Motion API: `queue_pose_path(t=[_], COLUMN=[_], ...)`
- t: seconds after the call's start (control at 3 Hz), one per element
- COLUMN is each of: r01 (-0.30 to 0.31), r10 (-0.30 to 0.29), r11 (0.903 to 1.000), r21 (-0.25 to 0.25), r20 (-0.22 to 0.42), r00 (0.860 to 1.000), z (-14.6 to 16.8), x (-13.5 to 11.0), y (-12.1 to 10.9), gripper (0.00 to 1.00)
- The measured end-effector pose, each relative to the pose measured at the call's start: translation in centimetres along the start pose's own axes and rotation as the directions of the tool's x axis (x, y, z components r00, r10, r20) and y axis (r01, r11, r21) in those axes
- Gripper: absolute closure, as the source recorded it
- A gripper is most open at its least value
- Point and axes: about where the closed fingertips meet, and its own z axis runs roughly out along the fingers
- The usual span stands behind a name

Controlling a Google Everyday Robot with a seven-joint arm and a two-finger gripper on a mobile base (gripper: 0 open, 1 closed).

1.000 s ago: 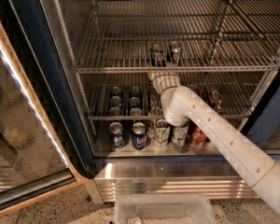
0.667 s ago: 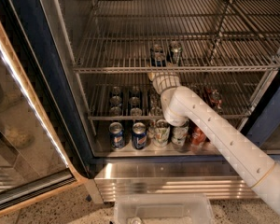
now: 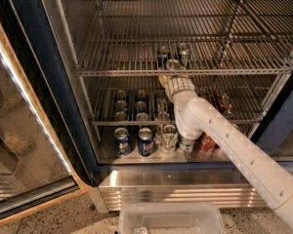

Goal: Pick pepsi can from middle shelf of fridge

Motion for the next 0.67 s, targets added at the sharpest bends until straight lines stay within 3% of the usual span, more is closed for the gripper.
queue_pose_path(t=[0.67], r01=[0.013], r10=[-0.013], r11=[0.9999], r21=[0.007], r20=[0.033], r00=[0.999], z=[-1.99], x=[-1.78], y=[-0.82], gripper=[1.00])
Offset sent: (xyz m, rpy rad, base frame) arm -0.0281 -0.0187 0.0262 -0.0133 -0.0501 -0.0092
